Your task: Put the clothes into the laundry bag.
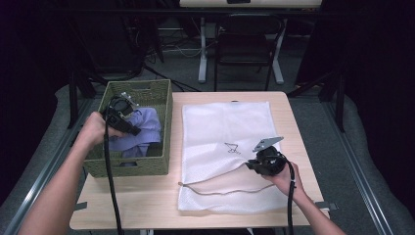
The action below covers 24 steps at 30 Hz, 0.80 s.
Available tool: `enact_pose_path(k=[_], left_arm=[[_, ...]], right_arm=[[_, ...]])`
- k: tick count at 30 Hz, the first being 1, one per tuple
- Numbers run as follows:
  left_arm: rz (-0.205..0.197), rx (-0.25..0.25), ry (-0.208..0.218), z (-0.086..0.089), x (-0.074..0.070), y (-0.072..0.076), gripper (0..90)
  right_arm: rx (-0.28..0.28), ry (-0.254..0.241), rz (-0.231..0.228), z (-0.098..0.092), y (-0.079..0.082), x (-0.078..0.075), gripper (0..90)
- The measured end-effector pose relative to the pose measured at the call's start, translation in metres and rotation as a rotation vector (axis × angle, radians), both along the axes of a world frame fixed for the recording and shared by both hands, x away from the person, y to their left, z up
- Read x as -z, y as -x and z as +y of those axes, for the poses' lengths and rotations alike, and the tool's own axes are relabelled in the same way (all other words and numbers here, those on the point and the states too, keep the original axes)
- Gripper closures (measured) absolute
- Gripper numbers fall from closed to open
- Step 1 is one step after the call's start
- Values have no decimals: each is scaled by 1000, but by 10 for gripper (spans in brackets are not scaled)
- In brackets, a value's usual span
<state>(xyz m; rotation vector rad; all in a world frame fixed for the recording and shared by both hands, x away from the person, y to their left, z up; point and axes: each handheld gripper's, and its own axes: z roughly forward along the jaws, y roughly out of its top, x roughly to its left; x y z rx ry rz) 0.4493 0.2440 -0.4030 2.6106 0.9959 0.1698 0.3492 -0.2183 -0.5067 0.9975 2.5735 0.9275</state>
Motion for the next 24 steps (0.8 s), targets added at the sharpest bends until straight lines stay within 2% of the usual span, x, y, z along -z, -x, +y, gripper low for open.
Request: enact_pose_path(k=[13,15,24], left_arm=[[-27,-16,-5,4,-23,4,764],[-30,-13,-18,5,-27,3,764],[-66,-26,-15,10,-53,4,764]], right_arm=[[-2,3,-5,0,1,-1,849],[-3,1,-8,-1,1,-1,849],[-3,-1,-12,-1,1,-2,848]])
